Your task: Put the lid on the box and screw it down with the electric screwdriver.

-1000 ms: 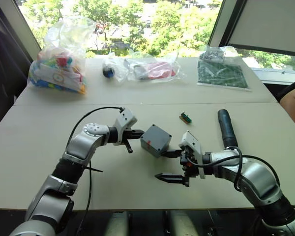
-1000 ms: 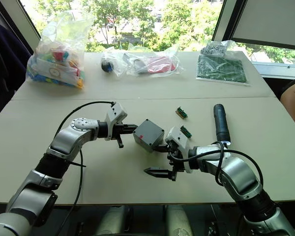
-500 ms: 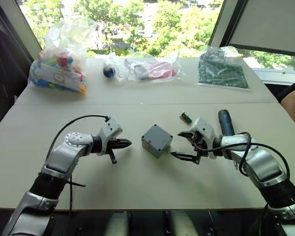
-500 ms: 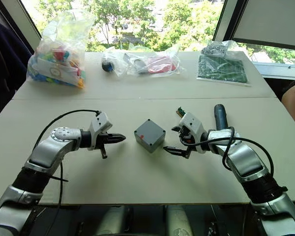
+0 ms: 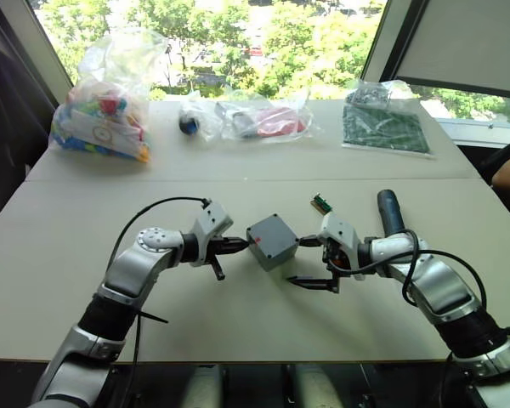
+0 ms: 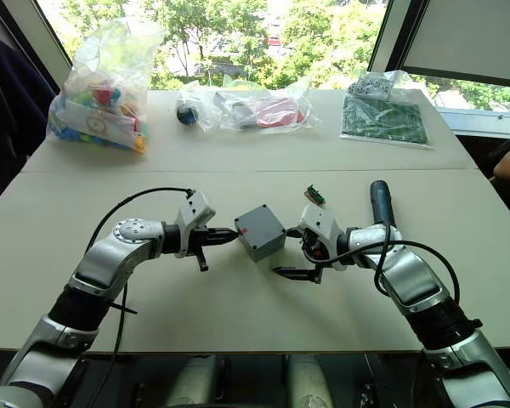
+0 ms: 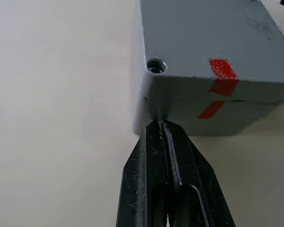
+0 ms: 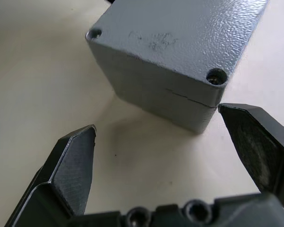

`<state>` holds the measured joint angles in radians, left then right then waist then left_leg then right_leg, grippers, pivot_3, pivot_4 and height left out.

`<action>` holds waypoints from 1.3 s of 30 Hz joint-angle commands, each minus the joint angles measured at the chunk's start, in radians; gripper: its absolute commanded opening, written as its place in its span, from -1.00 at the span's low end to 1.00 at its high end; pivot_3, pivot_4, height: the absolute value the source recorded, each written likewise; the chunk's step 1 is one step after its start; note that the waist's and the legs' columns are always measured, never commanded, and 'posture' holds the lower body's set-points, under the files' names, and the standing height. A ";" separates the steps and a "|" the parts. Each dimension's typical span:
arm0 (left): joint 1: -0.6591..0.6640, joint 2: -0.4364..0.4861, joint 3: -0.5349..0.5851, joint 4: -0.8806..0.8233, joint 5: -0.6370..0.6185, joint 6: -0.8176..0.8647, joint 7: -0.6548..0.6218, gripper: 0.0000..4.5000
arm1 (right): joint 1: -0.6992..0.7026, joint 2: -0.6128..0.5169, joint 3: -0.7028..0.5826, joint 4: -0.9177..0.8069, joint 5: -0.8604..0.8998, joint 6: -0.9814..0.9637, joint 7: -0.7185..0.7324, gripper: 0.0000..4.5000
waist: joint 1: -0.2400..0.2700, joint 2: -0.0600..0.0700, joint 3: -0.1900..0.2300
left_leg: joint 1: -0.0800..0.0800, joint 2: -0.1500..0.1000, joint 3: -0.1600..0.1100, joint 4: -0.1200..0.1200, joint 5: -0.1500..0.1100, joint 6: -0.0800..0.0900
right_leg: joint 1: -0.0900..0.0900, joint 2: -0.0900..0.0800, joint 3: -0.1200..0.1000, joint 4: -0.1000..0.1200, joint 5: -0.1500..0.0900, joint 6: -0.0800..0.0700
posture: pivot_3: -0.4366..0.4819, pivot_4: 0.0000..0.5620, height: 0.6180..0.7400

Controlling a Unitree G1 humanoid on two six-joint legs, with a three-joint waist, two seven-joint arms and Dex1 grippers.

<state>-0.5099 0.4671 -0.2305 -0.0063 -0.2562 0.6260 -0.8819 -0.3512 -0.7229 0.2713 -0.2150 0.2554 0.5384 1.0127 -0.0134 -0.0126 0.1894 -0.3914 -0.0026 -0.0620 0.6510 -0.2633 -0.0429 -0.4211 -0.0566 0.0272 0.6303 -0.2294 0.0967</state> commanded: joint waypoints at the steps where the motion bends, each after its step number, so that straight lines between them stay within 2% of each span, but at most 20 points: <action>1: -0.026 -0.004 0.007 0.005 0.003 -0.033 -0.009 -1.00 | 0.011 0.005 -0.022 -0.074 0.024 0.032 -0.010 0.98 | -0.003 0.000 0.000 | 0.000 0.000 0.000 0.000 0.000 0.000 | 0.000 0.000 0.000 0.000 0.000 0.000 | -0.05 -0.47 1.00; 7: -0.024 0.002 0.003 0.008 0.001 -0.037 -0.030 -1.00 | 0.026 0.001 -0.025 -0.087 0.003 0.040 -0.029 0.98 | -0.002 0.000 0.000 | 0.000 0.000 0.000 0.000 0.000 0.000 | 0.000 0.000 0.000 0.000 0.000 0.000 | -0.05 -0.47 1.00; 15: -0.011 0.037 0.044 0.003 -0.010 -0.027 -0.036 -1.00 | 0.023 -0.012 -0.192 -0.065 0.080 0.109 -0.073 0.98 | 0.000 0.000 0.000 | 0.000 0.000 0.000 0.000 0.000 0.000 | 0.000 0.000 0.000 0.000 0.000 0.000 | -0.05 -0.47 1.00; 21: -0.037 -0.006 0.007 0.039 0.013 -0.054 -0.031 -1.00 | 0.020 0.038 -0.091 -0.073 0.061 0.103 -0.059 0.98 | -0.002 0.000 0.000 | 0.000 0.000 0.000 0.000 0.000 0.000 | 0.000 0.000 0.000 0.000 0.000 0.000 | -0.05 -0.47 1.00; 26: -0.054 -0.021 0.002 0.055 0.026 -0.066 -0.032 -1.00 | 0.032 0.058 -0.063 -0.139 0.099 0.146 -0.062 0.98 | -0.001 0.000 0.000 | 0.000 0.000 0.000 0.000 0.000 0.000 | 0.000 0.000 0.000 0.000 0.000 0.000 | -0.05 -0.47 1.00; 34: -0.055 -0.024 0.005 0.056 0.027 -0.071 -0.040 -1.00 | 0.057 0.049 -0.063 -0.192 0.117 0.183 -0.074 0.98 | -0.001 0.000 0.000 | 0.000 0.000 0.000 0.000 0.000 0.000 | 0.000 0.000 0.000 0.000 0.000 0.000 | -0.05 -0.47 1.00; 39: -0.021 0.016 0.027 -0.014 -0.004 -0.029 -0.066 -1.00 | 0.043 -0.002 -0.141 -0.134 0.089 0.149 -0.101 0.98 | -0.002 0.000 0.000 | 0.000 0.000 0.000 0.000 0.000 0.000 | 0.000 0.000 0.000 0.000 0.000 0.000 | -0.05 -0.47 1.00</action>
<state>-0.5343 0.4668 -0.2229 0.0379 -0.2331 0.5870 -0.9304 -0.2919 -0.7053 0.1962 -0.3556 0.3528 0.7103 0.9232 -0.0149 -0.0127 0.1893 -0.3911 -0.0026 -0.0619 0.6511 -0.2633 -0.0429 -0.4208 -0.0566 0.0273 0.6303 -0.2294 0.0967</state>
